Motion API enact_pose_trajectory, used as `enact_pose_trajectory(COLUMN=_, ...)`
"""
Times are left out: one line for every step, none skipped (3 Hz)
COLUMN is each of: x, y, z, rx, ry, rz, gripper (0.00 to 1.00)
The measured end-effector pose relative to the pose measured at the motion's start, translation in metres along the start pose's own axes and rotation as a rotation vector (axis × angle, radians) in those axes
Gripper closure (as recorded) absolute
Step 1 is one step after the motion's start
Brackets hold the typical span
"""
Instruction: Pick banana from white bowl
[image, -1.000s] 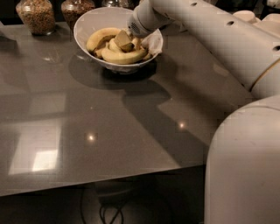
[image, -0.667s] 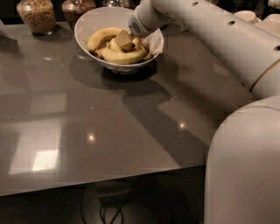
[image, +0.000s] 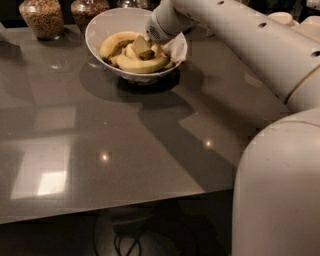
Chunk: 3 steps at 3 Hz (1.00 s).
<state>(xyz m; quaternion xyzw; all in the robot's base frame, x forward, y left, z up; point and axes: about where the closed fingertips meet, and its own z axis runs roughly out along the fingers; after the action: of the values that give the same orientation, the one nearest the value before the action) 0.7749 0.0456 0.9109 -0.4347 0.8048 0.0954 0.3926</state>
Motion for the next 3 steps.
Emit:
enact_pose_trajectory(x=-0.001, y=0.0, z=-0.001, rx=0.0, ry=0.0, rz=0.0, gripper=0.54)
enact_pose_trajectory(x=0.002, y=0.008, z=-0.007, rx=0.001, ry=0.015, rz=0.004, gripper=0.54)
enact_pose_trajectory(x=0.008, y=0.024, z=-0.025, rx=0.002, ry=0.045, rz=0.011, gripper=0.53)
